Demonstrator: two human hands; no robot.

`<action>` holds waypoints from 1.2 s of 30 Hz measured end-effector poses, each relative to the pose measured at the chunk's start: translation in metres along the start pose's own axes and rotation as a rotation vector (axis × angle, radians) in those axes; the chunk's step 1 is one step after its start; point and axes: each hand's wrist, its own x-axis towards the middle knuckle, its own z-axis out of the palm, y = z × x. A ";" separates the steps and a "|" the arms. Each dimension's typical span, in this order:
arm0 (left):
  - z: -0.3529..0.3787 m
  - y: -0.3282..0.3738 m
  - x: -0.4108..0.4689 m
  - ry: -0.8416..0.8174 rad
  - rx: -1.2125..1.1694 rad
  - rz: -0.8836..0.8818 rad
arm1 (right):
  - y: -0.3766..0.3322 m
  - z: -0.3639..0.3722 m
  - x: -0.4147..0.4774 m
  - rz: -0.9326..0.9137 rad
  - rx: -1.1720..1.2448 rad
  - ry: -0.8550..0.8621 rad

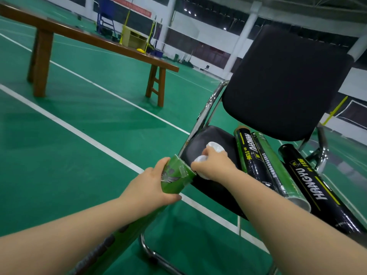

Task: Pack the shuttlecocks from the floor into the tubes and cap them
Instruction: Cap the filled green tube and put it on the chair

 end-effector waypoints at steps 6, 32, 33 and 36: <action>0.003 0.009 -0.033 -0.012 -0.080 0.016 | -0.010 -0.017 -0.058 -0.123 0.475 0.240; 0.028 -0.018 -0.127 0.058 -0.415 -0.043 | -0.009 0.058 -0.150 -0.581 -0.075 -0.158; 0.027 -0.020 -0.127 0.065 -0.413 -0.047 | -0.012 0.061 -0.149 -0.591 -0.058 -0.141; 0.026 -0.025 -0.125 0.084 -0.393 -0.041 | -0.020 0.068 -0.148 -0.601 0.003 -0.094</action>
